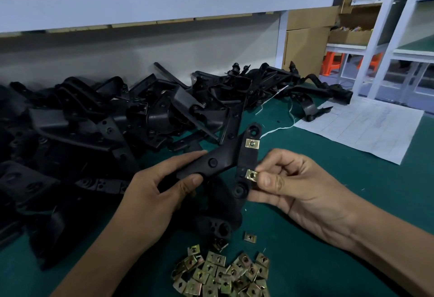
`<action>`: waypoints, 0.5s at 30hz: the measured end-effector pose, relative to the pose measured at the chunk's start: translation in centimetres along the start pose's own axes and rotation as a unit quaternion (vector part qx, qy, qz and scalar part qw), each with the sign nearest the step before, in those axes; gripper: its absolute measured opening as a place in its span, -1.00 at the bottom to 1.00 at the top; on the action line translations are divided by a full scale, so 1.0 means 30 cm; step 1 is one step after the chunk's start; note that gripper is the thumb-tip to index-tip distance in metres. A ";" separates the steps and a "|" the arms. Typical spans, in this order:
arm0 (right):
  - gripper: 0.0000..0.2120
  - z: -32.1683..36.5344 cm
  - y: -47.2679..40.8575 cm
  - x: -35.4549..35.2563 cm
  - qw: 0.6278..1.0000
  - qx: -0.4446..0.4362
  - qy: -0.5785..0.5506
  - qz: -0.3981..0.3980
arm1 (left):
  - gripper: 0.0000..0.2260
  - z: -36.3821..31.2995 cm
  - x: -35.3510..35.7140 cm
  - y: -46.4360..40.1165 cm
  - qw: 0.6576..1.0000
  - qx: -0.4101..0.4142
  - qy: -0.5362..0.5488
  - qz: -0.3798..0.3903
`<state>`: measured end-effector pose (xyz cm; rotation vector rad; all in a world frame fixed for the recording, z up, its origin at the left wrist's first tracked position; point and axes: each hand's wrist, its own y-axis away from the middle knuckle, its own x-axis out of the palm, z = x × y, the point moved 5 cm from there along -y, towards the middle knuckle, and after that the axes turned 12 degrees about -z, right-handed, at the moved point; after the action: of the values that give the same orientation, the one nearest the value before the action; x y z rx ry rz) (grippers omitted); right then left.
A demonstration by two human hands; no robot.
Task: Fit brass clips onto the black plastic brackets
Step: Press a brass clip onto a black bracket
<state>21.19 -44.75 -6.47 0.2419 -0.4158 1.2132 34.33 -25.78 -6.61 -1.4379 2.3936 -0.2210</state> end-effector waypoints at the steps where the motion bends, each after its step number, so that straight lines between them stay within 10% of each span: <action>1: -0.89 -0.003 0.001 0.000 1.000 0.002 0.002 -0.003 | -0.68 -0.004 0.004 0.002 1.000 0.003 0.003 0.002; 7: -0.27 -0.028 -0.005 0.002 0.999 0.037 0.019 0.003 | -0.66 -0.014 0.024 0.010 0.999 0.019 0.011 0.044; 12: -0.79 -0.018 -0.016 0.021 0.998 -0.021 0.045 -0.027 | -0.68 -0.002 0.007 -0.004 0.999 0.034 0.004 -0.020; 15: -0.78 -0.010 -0.006 0.044 0.996 -0.037 0.084 -0.010 | -0.68 -0.003 0.001 -0.008 0.999 0.037 -0.023 -0.025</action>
<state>21.79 -43.57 -6.14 0.0802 -0.3101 1.1857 34.49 -25.91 -6.46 -1.4538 2.2907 -0.2825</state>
